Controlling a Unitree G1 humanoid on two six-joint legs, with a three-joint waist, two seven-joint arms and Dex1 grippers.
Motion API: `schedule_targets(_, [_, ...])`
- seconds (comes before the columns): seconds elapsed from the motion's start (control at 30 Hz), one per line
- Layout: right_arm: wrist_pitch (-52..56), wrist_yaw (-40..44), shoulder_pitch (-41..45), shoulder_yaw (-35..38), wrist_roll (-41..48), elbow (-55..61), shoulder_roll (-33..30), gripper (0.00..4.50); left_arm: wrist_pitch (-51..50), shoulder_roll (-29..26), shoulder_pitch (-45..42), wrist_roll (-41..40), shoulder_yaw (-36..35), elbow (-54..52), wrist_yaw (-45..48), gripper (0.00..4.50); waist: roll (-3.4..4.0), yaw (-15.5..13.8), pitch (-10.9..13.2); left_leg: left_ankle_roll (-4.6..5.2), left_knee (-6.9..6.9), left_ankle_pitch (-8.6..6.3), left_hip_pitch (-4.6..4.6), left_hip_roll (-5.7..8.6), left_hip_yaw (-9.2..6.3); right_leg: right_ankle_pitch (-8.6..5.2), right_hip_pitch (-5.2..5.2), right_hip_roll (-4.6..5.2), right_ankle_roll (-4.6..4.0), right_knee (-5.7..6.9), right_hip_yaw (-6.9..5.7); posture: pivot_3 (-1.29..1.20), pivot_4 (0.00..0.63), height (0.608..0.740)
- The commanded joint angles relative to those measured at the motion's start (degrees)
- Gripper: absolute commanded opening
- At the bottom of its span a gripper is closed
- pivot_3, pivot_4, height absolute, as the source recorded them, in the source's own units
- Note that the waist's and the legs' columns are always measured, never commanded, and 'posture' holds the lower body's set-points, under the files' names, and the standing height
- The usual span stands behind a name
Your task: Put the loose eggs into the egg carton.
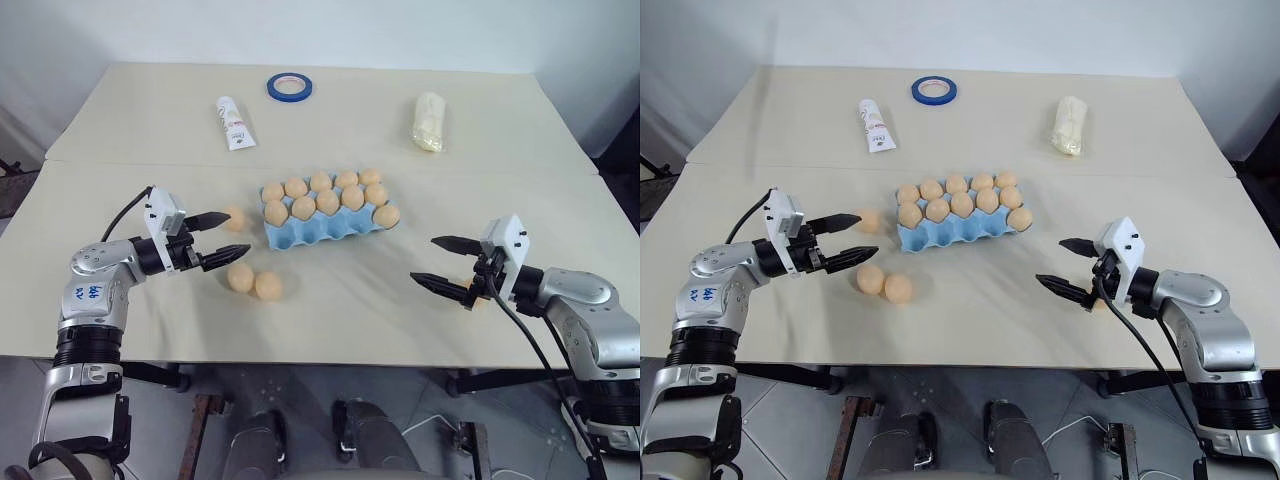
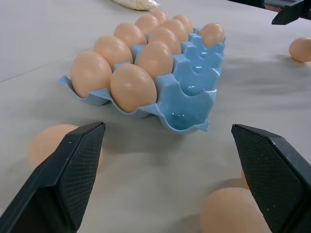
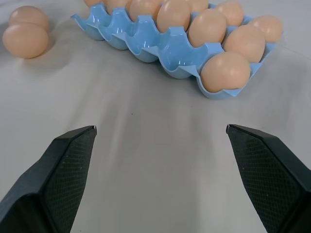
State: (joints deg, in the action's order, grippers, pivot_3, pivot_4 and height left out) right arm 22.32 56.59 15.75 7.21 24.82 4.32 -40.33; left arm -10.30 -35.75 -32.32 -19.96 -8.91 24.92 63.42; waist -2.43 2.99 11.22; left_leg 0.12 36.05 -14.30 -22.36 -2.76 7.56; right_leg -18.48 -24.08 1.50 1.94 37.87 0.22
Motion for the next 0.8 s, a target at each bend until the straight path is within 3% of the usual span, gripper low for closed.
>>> schedule_targets(0.03, [-1.21, -0.61, 0.69, 2.24, 0.85, 1.11, -0.37, 4.50, 0.64, 0.34, -0.61, -0.45, -0.32, -1.29, -0.80, 4.44, 0.00, -0.01, 0.00, 0.00, 0.00, 0.00, 0.00, 0.00, 0.00, 0.00, 0.00, 0.00, 0.00, 0.00, 0.00, 0.00, 0.150, 0.740])
schedule_targets(0.4, [-0.73, -4.89, 1.39, 3.14, 0.40, 2.90, 0.07, 4.50, -1.51, 0.51, -1.71, 0.83, 0.69, -2.27, -5.16, 4.44, 0.00, 0.02, 0.00, 0.00, 0.01, 0.00, 0.00, 0.00, 0.00, 0.00, 0.00, 0.00, 0.00, 0.01, 0.01, 0.00, 0.150, 0.740])
schedule_targets(0.57, [3.91, -13.37, -1.58, 8.64, 2.50, 11.20, 0.65, 4.50, 3.95, 0.69, -1.32, 0.22, 1.66, -2.80, -0.24, 4.44, 0.00, -0.22, 0.00, -0.07, -0.02, 0.03, -0.01, 0.00, -0.01, 0.00, 0.00, 0.00, 0.00, -0.01, -0.01, 0.00, 0.150, 0.740])
schedule_targets(0.8, [14.01, -30.84, -16.44, 16.76, 4.75, 31.48, 8.58, 4.50, 5.23, 2.49, -0.94, -4.78, 2.43, -2.55, 11.04, 4.44, 0.00, -1.21, 0.00, -0.19, -0.04, 0.03, -0.05, -0.03, -0.05, -0.03, 0.00, -0.02, -0.03, -0.06, -0.02, 0.00, 0.150, 0.740])
